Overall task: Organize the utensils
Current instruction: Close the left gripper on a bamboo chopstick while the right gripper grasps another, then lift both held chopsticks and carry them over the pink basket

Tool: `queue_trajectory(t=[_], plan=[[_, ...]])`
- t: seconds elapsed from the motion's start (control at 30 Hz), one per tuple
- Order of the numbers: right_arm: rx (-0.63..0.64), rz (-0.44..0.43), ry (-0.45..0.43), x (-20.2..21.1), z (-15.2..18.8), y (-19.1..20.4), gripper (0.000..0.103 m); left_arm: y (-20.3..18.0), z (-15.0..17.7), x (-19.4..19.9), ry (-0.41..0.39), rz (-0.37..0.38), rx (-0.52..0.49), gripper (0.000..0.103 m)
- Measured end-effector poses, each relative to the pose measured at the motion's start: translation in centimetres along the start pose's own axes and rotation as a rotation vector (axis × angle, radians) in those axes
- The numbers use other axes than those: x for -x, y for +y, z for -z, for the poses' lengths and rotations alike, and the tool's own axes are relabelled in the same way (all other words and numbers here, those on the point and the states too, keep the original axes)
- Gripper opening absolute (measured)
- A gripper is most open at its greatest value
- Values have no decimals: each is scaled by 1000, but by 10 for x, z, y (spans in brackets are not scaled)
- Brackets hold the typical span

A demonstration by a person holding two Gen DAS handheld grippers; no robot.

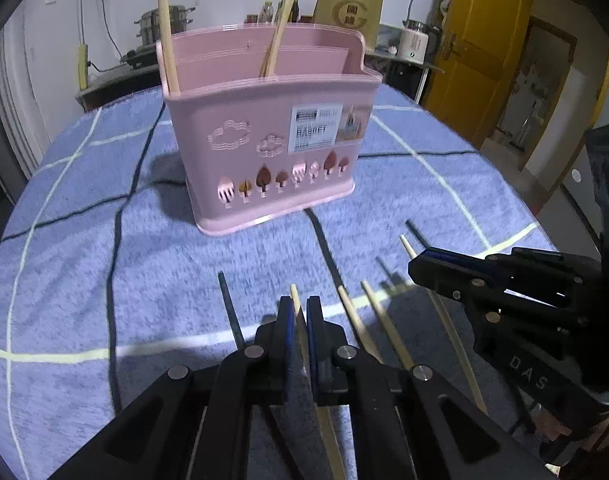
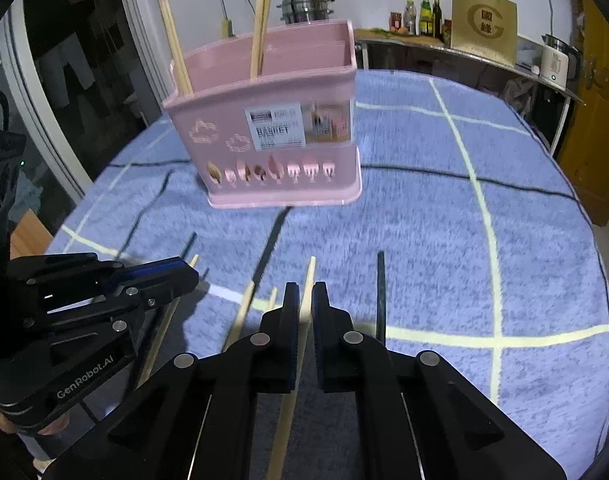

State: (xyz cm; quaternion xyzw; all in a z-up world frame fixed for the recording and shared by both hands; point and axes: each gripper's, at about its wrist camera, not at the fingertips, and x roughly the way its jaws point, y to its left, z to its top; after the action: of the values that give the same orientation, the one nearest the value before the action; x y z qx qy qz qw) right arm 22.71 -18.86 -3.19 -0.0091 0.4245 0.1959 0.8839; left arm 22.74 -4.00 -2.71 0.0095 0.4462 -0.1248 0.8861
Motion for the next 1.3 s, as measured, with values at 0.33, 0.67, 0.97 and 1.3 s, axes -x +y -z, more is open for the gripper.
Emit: queue_trajectory(t=[0.33, 0.67, 0.97, 1.3], plan=[[9, -4, -124, 43, -27, 5, 5, -3, -32, 53, -122, 9, -23, 5], [25, 1, -228, 80, -46, 8, 5, -6, -54, 102, -236, 24, -33, 4], [27, -6, -251, 88, -42, 12, 5, -3, -50, 113, -255, 44, -24, 4], [47, -5, -264, 98, -34, 14, 5, -4, -38, 129, -265, 51, -40, 4]])
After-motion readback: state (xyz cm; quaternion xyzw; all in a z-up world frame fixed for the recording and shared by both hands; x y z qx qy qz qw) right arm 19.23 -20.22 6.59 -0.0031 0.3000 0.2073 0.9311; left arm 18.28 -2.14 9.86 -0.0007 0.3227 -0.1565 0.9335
